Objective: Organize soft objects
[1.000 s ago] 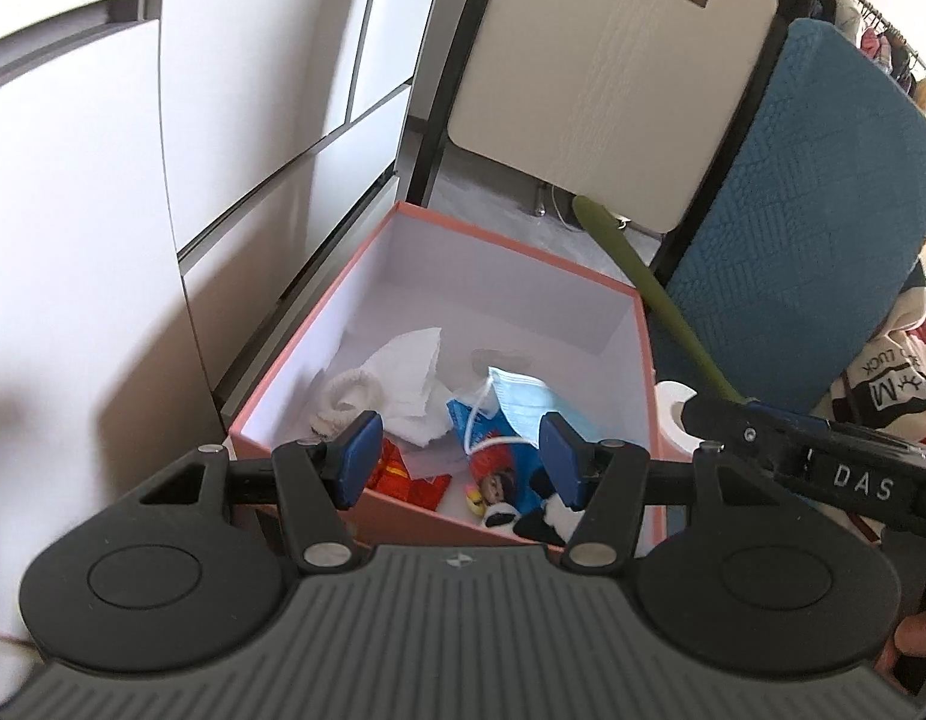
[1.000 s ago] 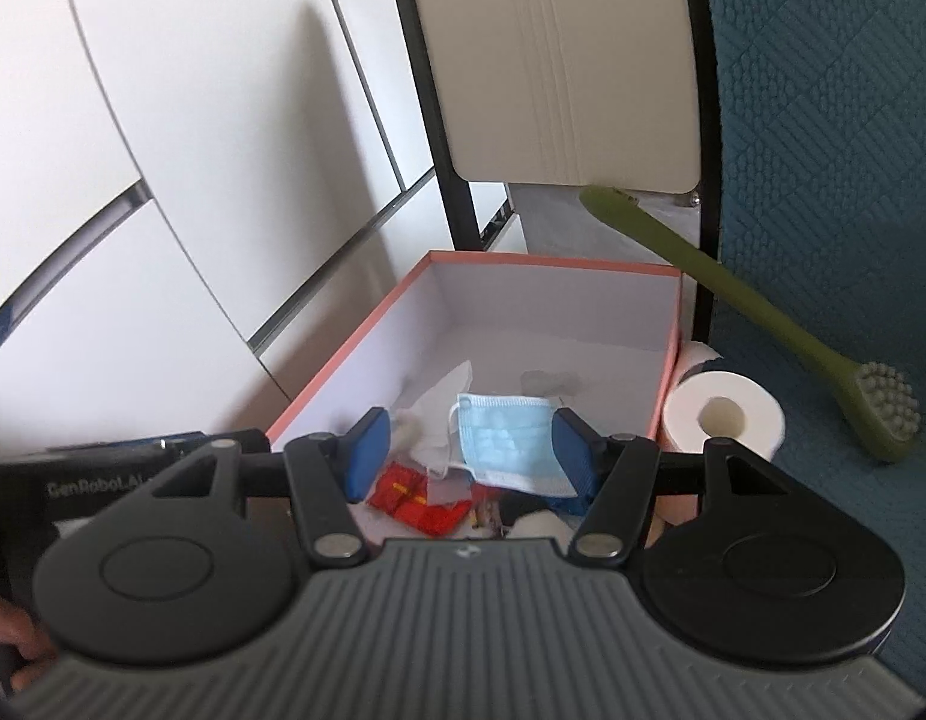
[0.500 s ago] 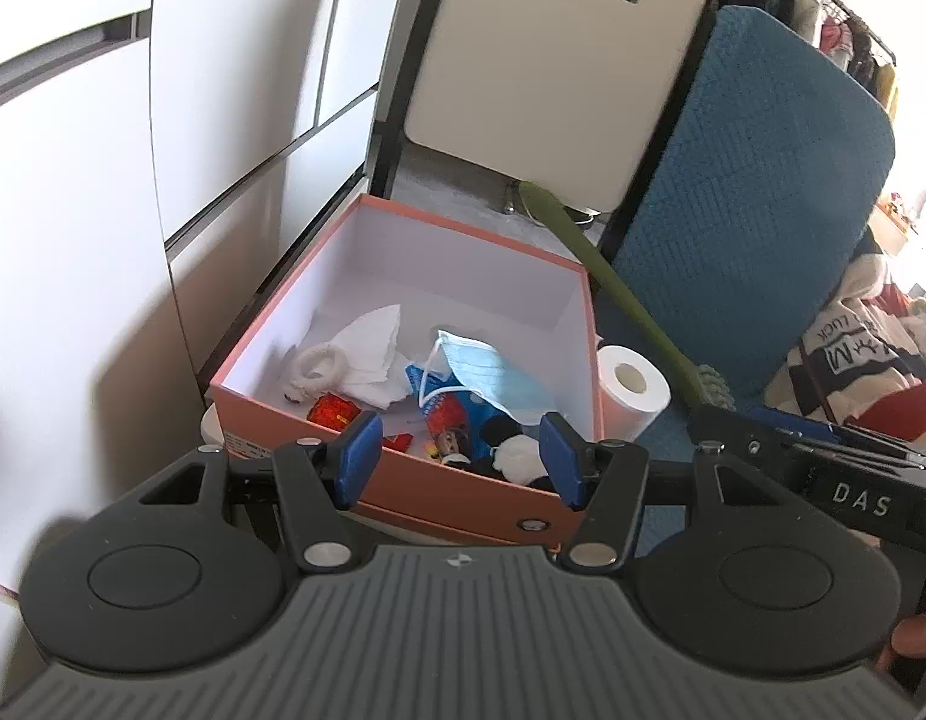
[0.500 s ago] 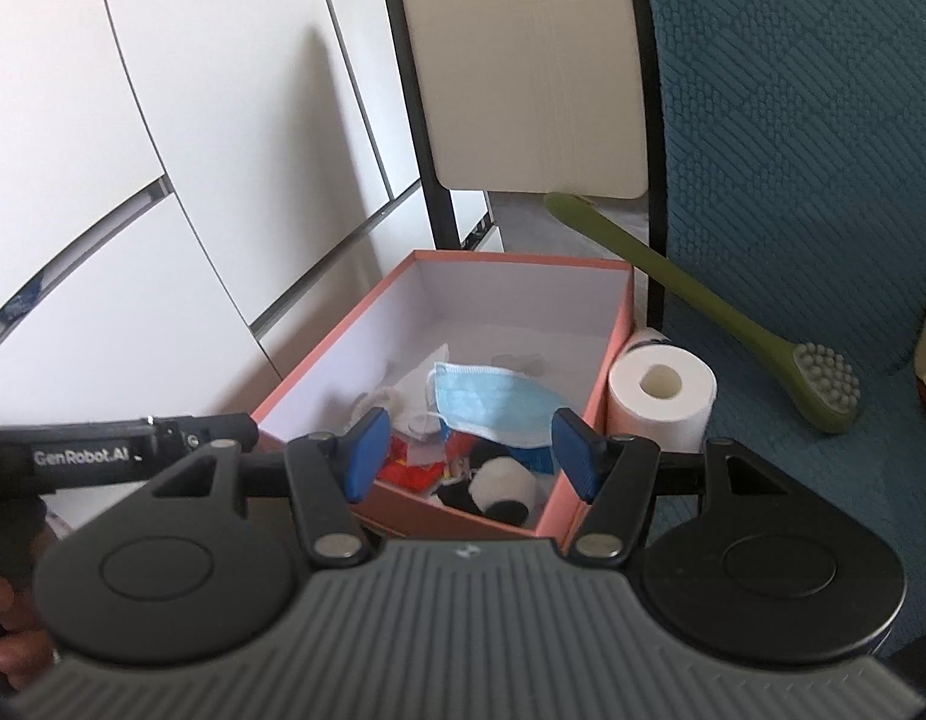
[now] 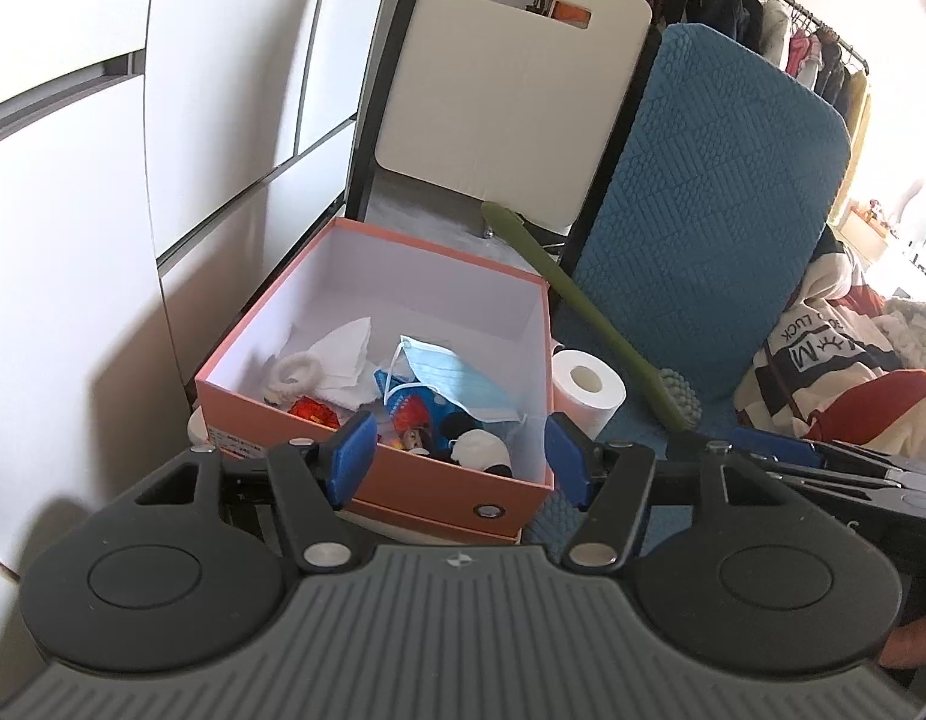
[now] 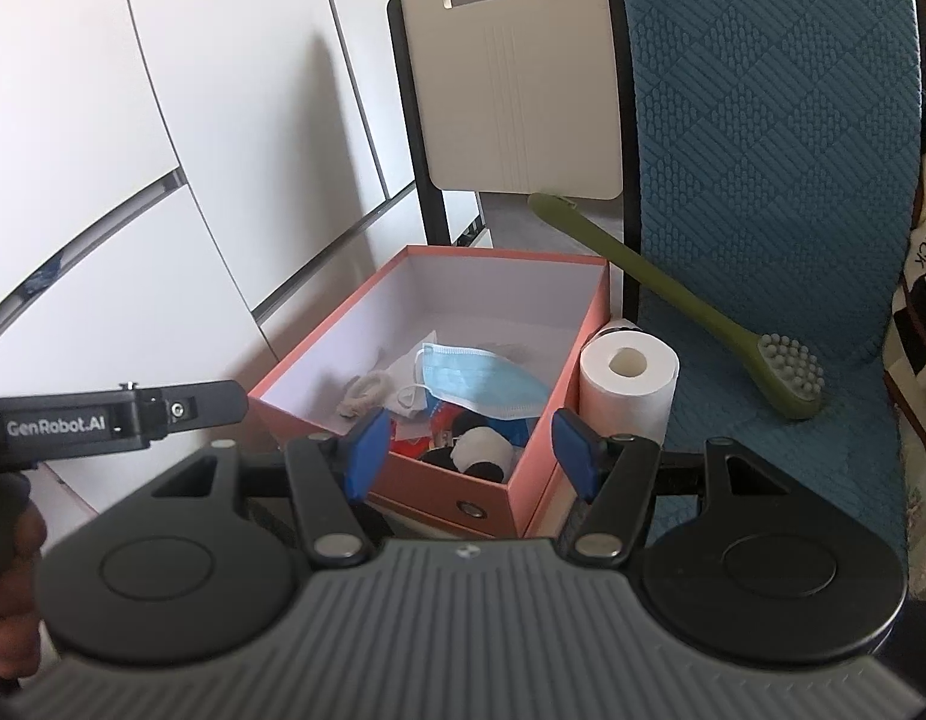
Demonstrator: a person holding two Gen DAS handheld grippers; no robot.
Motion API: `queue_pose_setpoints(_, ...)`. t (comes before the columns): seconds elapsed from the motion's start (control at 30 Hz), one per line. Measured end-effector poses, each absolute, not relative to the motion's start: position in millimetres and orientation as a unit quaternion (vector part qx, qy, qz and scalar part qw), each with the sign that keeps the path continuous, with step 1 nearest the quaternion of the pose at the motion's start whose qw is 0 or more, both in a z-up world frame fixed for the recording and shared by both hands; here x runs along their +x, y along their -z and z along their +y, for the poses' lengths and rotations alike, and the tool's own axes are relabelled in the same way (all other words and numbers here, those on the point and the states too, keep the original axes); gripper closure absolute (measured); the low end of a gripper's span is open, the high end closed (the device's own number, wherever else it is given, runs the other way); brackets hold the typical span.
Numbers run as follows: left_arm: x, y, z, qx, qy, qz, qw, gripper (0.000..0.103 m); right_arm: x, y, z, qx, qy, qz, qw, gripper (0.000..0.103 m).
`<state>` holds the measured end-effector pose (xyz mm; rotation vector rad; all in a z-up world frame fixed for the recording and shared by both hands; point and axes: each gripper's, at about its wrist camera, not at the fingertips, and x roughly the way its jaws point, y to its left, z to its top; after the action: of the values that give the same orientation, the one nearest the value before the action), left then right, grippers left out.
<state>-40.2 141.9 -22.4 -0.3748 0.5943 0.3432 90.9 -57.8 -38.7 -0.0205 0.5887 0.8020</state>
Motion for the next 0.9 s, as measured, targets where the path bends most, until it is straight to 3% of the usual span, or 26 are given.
queue_pose_setpoints(0.27, -51, 20, 144, -0.183, -0.169, 0.287, 0.925, 0.03, 84, 39, -62, -0.013, -0.385, 0.28, 0.879, 0.04)
queue_pose_setpoints(0.9, -52, 17, 145, -0.18, -0.161, 0.289, 0.926, 0.029, 82, 38, -66, -0.022, -0.382, 0.275, 0.882, 0.04)
